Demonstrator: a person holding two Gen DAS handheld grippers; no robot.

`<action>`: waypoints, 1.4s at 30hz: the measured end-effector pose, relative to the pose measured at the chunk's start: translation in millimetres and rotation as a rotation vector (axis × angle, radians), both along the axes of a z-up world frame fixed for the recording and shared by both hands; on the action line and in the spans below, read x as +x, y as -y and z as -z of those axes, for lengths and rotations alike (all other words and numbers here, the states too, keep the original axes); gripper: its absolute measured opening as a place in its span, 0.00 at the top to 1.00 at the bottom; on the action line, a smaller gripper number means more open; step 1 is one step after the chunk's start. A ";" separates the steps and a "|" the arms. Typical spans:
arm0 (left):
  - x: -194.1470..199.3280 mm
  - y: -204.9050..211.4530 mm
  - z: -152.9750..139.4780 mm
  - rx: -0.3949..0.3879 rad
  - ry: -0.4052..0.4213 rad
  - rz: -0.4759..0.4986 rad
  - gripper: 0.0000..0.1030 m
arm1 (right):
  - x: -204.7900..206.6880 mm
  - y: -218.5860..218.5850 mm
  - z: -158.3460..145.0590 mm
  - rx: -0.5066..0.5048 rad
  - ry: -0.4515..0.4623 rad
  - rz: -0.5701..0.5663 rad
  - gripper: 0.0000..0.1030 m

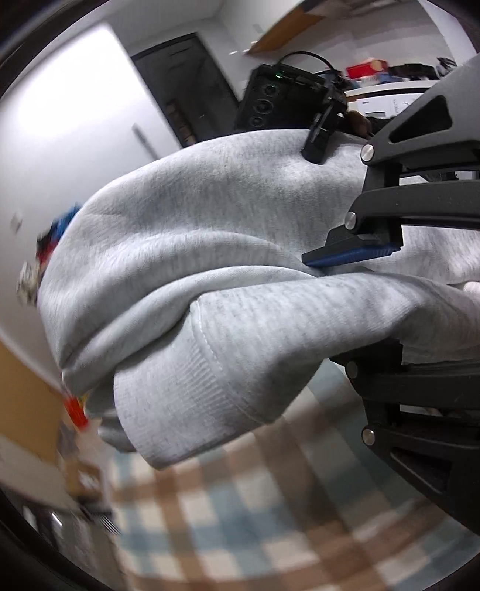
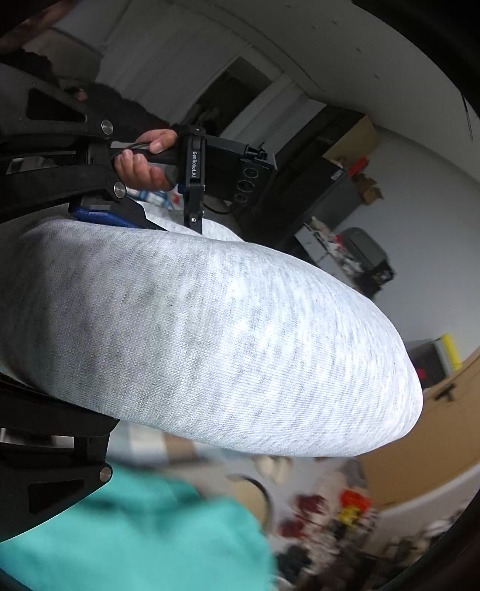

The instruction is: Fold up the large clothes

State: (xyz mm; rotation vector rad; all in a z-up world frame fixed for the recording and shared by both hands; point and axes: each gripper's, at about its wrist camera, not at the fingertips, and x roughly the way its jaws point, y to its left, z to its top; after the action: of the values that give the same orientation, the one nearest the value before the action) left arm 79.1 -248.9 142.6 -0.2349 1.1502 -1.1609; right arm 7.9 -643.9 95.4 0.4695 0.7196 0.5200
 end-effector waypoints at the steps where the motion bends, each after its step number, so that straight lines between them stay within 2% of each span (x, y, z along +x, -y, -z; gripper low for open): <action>1: -2.7 16.6 -8.3 -0.007 0.016 0.015 0.76 | -4.6 11.2 -9.7 -0.014 0.003 0.007 0.42; 4: -12.2 77.1 -22.7 -0.048 0.033 0.069 0.76 | -10.7 42.2 -28.6 -0.040 -0.013 0.029 0.40; 7: -14.6 119.7 0.7 -0.103 -0.036 0.103 0.76 | -14.7 81.3 -13.0 -0.034 -0.032 0.029 0.38; 8: -14.5 137.1 18.2 -0.109 -0.059 0.111 0.76 | -14.1 98.0 3.2 -0.032 -0.053 0.036 0.37; 10: -16.6 160.1 57.8 -0.078 -0.103 0.102 0.76 | -9.3 136.6 49.5 0.018 -0.176 0.077 0.32; 11: -20.7 167.3 81.9 -0.059 -0.147 0.101 0.76 | -4.0 146.0 75.0 0.007 -0.254 0.104 0.31; 12: -23.6 180.4 111.1 -0.006 -0.180 0.103 0.76 | 4.2 153.5 112.2 -0.034 -0.361 0.145 0.31; 13: -25.7 185.3 133.5 0.039 -0.186 0.078 0.76 | 9.4 157.2 135.5 -0.064 -0.436 0.176 0.30; 14: -26.1 186.6 149.6 0.045 -0.197 0.060 0.76 | 12.7 162.7 157.5 -0.068 -0.489 0.210 0.23; 15: -27.0 186.0 165.8 0.046 -0.235 0.077 0.76 | 12.8 168.8 165.0 -0.033 -0.476 0.231 0.13; 17: -25.1 177.6 187.2 0.061 -0.287 0.070 0.75 | 10.8 165.9 150.9 -0.068 -0.398 0.218 0.12; 18: -22.5 174.3 192.4 0.057 -0.290 0.061 0.72 | 10.2 165.3 146.6 -0.090 -0.396 0.213 0.12; 21: -18.2 159.9 188.9 0.042 -0.291 0.054 0.72 | 7.8 152.5 134.0 -0.192 -0.435 0.218 0.13; 23: -14.0 150.6 172.3 0.024 -0.238 0.040 0.72 | 12.2 155.6 123.7 -0.265 -0.457 0.227 0.13; 25: -14.0 129.9 139.7 0.003 -0.135 0.018 0.72 | 7.7 156.5 107.1 -0.359 -0.464 0.260 0.13; 28: -5.4 113.5 93.5 -0.052 -0.026 -0.034 0.72 | -11.5 156.7 77.5 -0.534 -0.382 0.326 0.14; 29: 0.6 123.3 84.5 -0.062 -0.001 -0.049 0.72 | -20.4 154.4 66.0 -0.568 -0.343 0.361 0.14; 30: 3.3 127.7 67.7 -0.065 0.035 -0.063 0.71 | -30.5 151.5 55.3 -0.568 -0.303 0.394 0.16; 31: 5.7 133.7 59.2 -0.065 0.057 -0.054 0.68 | -36.7 151.3 50.3 -0.546 -0.270 0.401 0.23; 33: -1.4 159.2 48.5 -0.061 0.080 -0.014 0.63 | -50.5 130.9 43.7 -0.513 -0.197 0.358 0.35; 34: -2.1 184.1 43.0 -0.039 0.093 0.014 0.63 | -55.6 121.3 48.2 -0.534 -0.181 0.342 0.38; 35: 2.6 188.7 45.3 -0.017 0.100 0.027 0.63 | -57.8 107.1 53.8 -0.563 -0.173 0.320 0.43; 36: 2.9 201.1 47.8 0.007 0.111 0.039 0.63 | -56.2 90.6 67.7 -0.597 -0.199 0.273 0.48; 37: 5.0 220.2 51.5 0.036 0.127 0.060 0.63 | -53.0 82.7 83.0 -0.612 -0.234 0.246 0.57; 38: 9.6 234.8 56.8 0.074 0.139 0.071 0.63 | -49.0 75.5 103.2 -0.638 -0.286 0.242 0.59; 40: 18.3 271.7 77.2 0.181 0.160 0.076 0.63 | -39.6 75.4 134.7 -0.700 -0.314 0.269 0.58; 41: 24.6 272.6 85.1 0.221 0.162 0.076 0.63 | -38.7 77.2 141.4 -0.698 -0.322 0.279 0.58; 42: 31.1 287.0 100.5 0.263 0.160 0.081 0.63 | -38.2 82.2 143.8 -0.654 -0.323 0.295 0.57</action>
State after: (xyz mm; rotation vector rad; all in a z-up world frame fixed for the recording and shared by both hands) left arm 110.2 -536.0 42.1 0.1055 1.1639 -1.0658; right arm -30.3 -726.1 -48.3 0.0365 1.0554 -0.0863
